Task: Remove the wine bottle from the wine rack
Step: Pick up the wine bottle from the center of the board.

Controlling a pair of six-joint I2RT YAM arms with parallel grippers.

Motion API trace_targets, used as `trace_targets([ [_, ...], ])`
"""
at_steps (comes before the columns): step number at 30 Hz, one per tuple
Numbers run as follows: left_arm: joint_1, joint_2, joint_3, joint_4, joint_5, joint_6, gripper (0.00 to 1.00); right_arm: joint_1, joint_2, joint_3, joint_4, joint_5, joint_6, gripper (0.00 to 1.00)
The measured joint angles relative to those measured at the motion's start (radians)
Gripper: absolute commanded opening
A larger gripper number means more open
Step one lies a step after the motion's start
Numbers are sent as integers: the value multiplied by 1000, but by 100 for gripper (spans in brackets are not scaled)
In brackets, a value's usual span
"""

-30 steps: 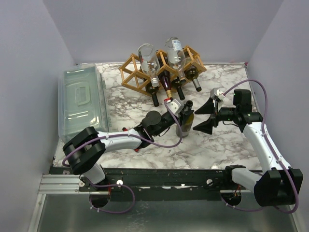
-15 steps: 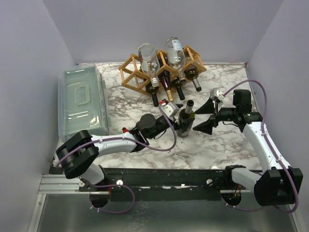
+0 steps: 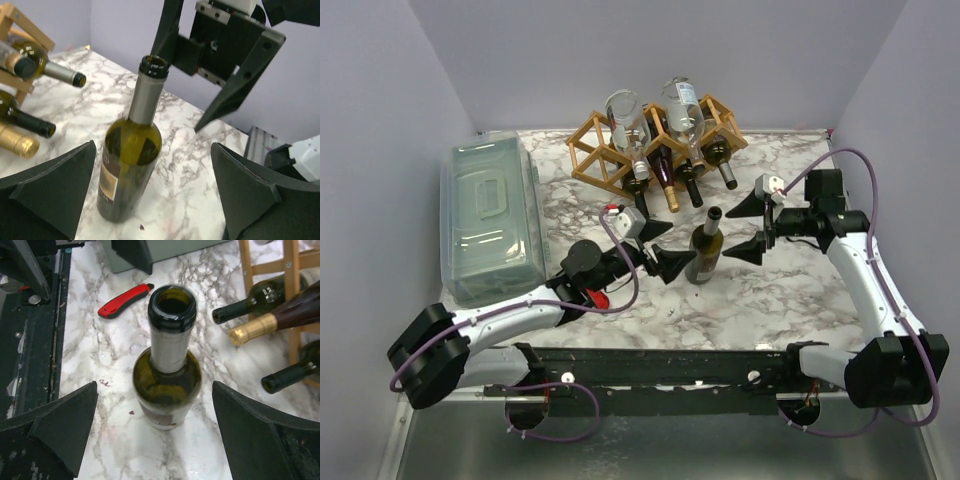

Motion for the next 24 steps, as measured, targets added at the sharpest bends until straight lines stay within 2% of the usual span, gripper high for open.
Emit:
trace_targets([
  [7,102,-138,-82,-129,89,-145,99,4,59,94,16,-3,8,100],
  [15,122,-257,-140,-229,94,-173,99,70,79,100,126,-6,136,97],
  [24,127,-327,-171,-286,93,-177,99,121,83,100,214,6,227,84],
])
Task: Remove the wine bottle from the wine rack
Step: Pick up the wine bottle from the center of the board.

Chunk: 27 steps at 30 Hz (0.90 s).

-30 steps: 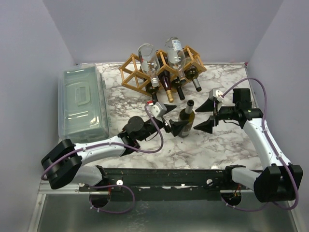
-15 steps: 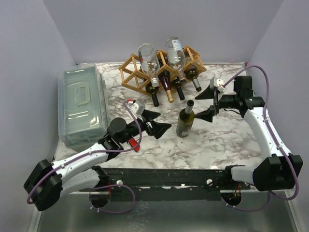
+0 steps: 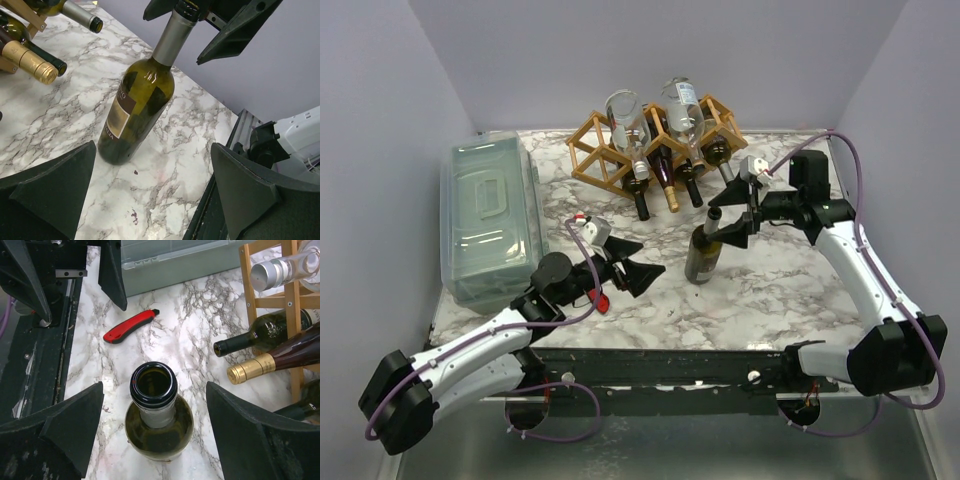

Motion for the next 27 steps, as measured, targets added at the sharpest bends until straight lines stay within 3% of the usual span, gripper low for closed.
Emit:
trace_targets([
  [22,0,-58,-34,-47,-1,-11,99,56,32,-9,28,61,16,49],
  [27,0,-58,-38,-52,-1,-13,99,57,32,-9,25,64,-13,27],
])
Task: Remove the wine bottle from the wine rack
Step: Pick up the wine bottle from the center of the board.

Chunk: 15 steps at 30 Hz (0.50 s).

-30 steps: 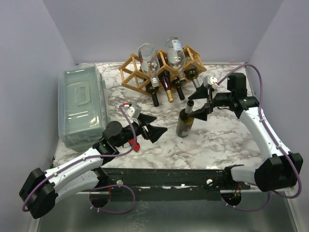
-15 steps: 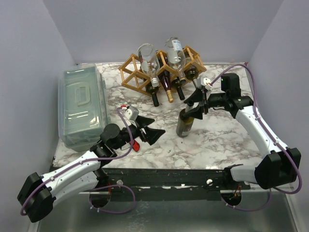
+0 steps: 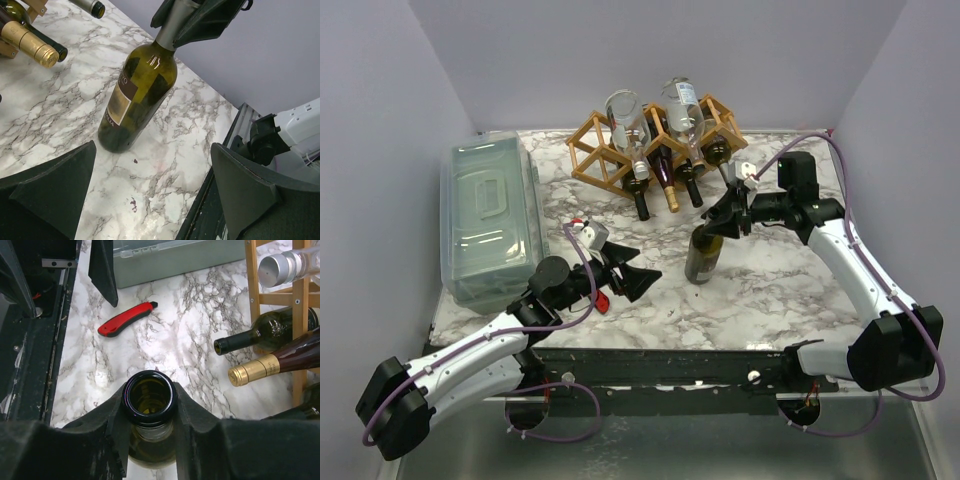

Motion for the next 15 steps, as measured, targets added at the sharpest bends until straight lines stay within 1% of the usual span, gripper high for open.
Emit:
trace_targets([
  [8,0,-2,0,-3,0,-5,99,0,-2,8,-45,-11,-61,5],
  [10,0,-4,0,-3,0,-5,99,0,-5,11,-62,-10,-70,1],
  [15,0,-12,0,-5,0,-5,99,0,-16,28,-136,-1,-77,0],
])
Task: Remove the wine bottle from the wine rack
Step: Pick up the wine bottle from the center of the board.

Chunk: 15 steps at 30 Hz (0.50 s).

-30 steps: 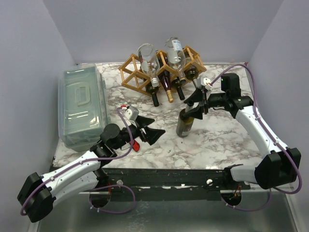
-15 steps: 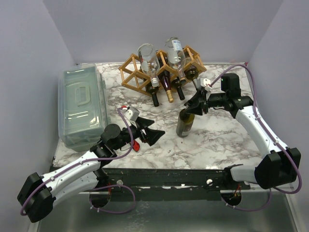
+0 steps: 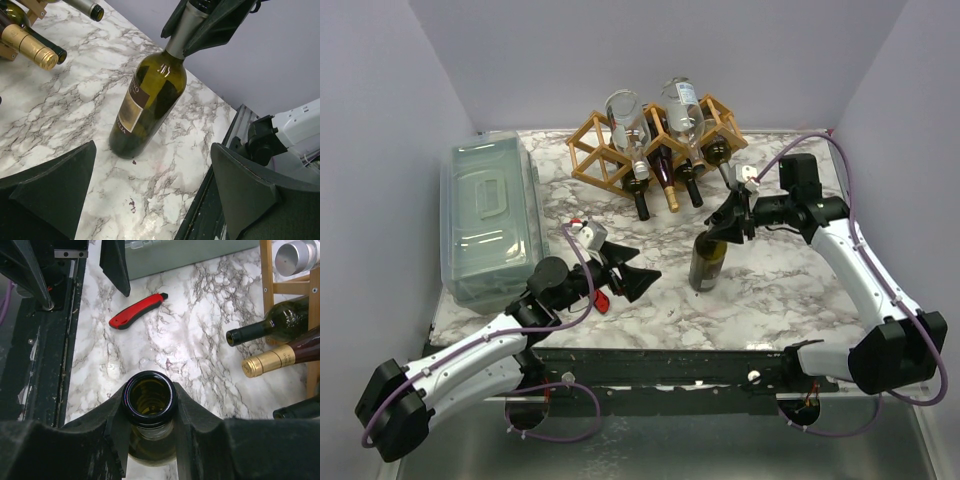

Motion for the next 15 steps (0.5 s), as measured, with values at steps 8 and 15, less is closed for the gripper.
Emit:
trace_targets([
  [8,0,-26,0,-6,0,-5,99,-24,-27,61,-116,65,9,0],
  [15,8,-34,0,-27,-1,-23,99,-92,-72,101,-173,94,6,0],
])
